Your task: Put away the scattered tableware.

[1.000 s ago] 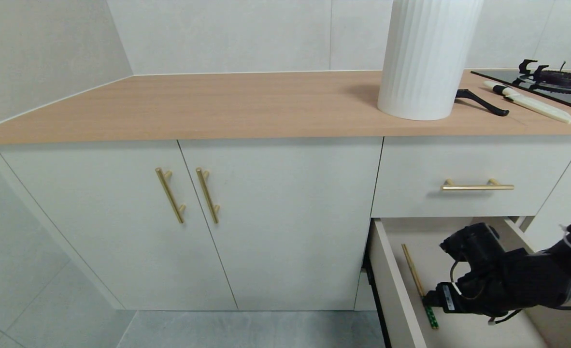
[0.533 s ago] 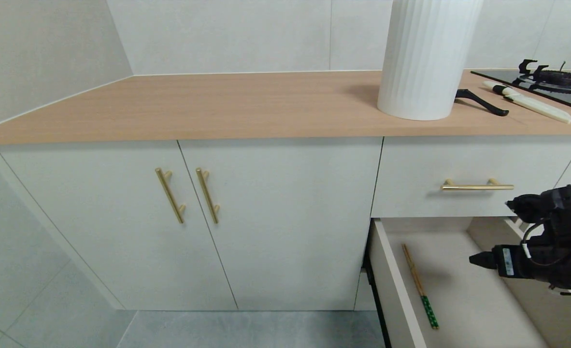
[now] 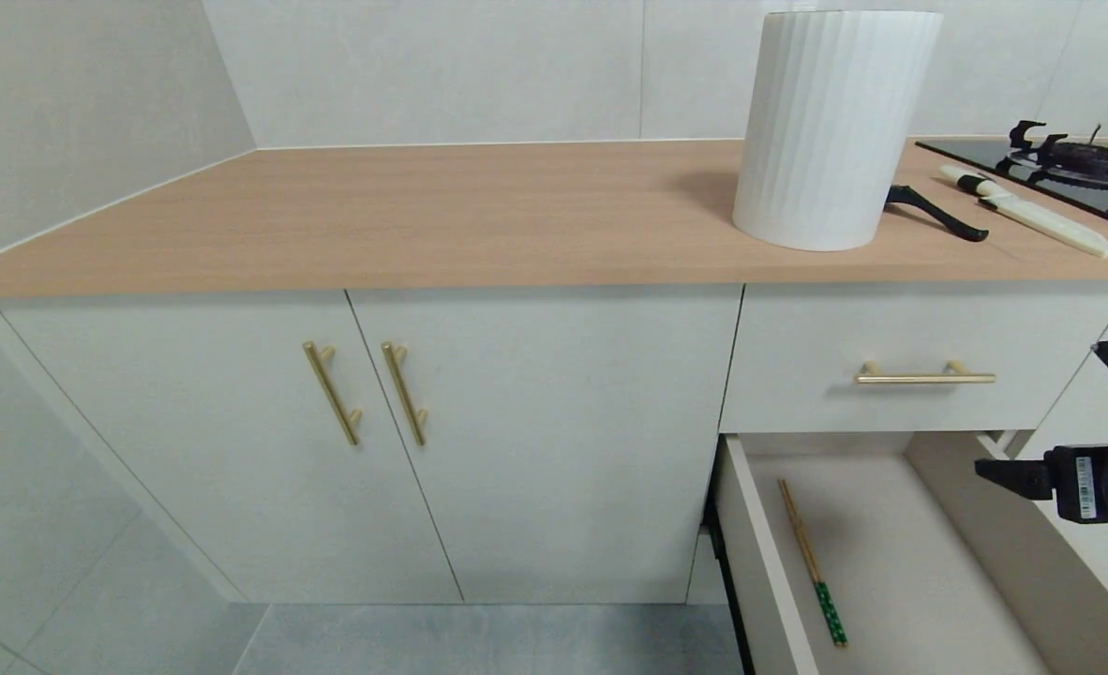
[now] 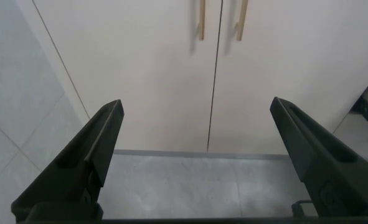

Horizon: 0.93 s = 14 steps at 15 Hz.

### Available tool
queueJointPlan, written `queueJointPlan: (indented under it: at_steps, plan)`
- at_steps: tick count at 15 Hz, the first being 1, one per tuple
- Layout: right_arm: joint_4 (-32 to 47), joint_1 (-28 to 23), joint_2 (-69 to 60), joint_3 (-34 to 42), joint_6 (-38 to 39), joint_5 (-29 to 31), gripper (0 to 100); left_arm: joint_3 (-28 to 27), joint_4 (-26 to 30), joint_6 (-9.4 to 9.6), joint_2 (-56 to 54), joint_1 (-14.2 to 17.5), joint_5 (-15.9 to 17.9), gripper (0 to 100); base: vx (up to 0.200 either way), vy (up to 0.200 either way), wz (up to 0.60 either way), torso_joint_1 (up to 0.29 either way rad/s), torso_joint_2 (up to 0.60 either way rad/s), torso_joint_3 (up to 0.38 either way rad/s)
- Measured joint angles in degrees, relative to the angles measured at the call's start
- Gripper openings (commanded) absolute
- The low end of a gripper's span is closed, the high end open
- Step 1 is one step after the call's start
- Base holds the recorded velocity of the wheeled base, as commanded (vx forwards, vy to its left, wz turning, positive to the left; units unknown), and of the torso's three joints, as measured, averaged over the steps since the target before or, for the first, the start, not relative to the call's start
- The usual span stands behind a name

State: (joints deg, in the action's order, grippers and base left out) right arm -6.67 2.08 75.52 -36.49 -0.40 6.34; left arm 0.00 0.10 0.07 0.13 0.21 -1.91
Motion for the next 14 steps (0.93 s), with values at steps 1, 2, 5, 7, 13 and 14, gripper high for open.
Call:
queueJointPlan:
  at_steps: [1,2,5,7,13,14]
  plan:
    - [-0.06,0.0,-0.77,0.05,-0.02,0.0,100,0.0,-0.02,0.02,0.0,0.06,0.0,100,0.0,0.0,0.0,0.056,-0.53,-0.286]
    - [-0.13,0.0,-1.38,0.02,-0.02,-0.07,100,-0.02,-0.02,0.02,0.0,0.06,0.02,100,0.0,0.0,0.0,0.066,-0.53,-0.256]
    - [-0.15,0.22,-2.49,0.0,-0.02,-0.11,100,0.0,0.0,0.02,0.0,0.04,0.0,100,0.0,0.0,0.0,0.243,-0.47,-0.284]
    - [-0.22,0.28,-2.82,0.0,-0.02,-0.18,100,0.0,0.0,0.02,0.0,0.01,0.02,100,0.0,0.0,0.0,0.222,-0.46,-0.273]
    - [-0.41,0.26,-2.67,-0.44,-1.73,-0.76,100,-0.02,0.01,0.02,0.0,0.01,0.02,100,0.0,0.0,0.0,0.22,-0.48,-0.272]
    - [-0.57,0.26,-2.29,-0.67,-2.57,-1.19,100,0.0,0.0,0.02,0.0,0.04,0.02,100,0.0,0.0,0.0,0.222,-0.5,-0.281]
